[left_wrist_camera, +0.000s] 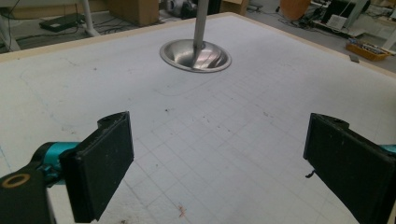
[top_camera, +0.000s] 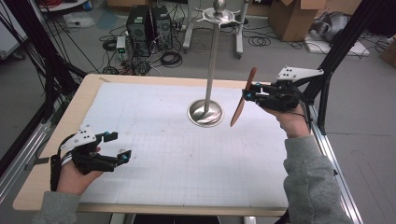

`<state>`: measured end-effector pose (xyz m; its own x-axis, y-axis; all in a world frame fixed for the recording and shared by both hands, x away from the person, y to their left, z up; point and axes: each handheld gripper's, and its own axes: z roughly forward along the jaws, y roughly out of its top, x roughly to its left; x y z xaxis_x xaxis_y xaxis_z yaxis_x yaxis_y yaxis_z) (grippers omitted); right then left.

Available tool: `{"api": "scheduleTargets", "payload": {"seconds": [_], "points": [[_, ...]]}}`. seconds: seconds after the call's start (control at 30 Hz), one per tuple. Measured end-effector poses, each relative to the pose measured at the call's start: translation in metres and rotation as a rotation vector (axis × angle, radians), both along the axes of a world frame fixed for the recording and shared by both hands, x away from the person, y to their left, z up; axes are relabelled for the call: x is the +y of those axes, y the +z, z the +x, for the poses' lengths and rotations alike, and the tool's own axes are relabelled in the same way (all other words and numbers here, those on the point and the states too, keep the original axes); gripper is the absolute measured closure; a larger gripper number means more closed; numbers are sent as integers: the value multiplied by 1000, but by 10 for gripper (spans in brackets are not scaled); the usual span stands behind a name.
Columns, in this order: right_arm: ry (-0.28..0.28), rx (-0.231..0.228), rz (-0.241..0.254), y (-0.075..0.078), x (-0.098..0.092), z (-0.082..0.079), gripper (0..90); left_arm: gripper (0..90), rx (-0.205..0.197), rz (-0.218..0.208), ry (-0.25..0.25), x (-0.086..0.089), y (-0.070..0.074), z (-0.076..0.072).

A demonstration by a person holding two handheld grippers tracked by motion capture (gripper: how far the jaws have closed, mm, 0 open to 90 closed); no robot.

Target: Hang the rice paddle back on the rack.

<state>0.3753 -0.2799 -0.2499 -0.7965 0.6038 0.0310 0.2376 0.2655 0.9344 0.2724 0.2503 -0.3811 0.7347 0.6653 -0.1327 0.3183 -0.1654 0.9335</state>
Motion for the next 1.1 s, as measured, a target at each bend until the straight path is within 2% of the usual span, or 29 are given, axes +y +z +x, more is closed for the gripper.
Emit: {"api": "scheduleTargets", "payload": {"seconds": [0.17,0.23,0.27,0.47,0.6,0.67,1.1], "points": [[-5,10,11,5,-1,8,646,88,5,-4,1,2,-1,1],[-2,28,10,6,-1,11,646,88,4,-4,2,3,-1,2],[-8,21,-8,8,0,13,646,88,6,-9,4,4,-1,2],[-5,-5,-13,15,2,20,646,88,10,-14,6,5,-3,3],[-12,-4,-10,16,3,24,646,88,6,-18,8,5,-1,2],[-17,-6,-28,18,4,27,646,88,3,-15,10,6,-1,2],[-40,-21,-4,34,3,37,646,88,5,-20,15,9,-1,3]]}}
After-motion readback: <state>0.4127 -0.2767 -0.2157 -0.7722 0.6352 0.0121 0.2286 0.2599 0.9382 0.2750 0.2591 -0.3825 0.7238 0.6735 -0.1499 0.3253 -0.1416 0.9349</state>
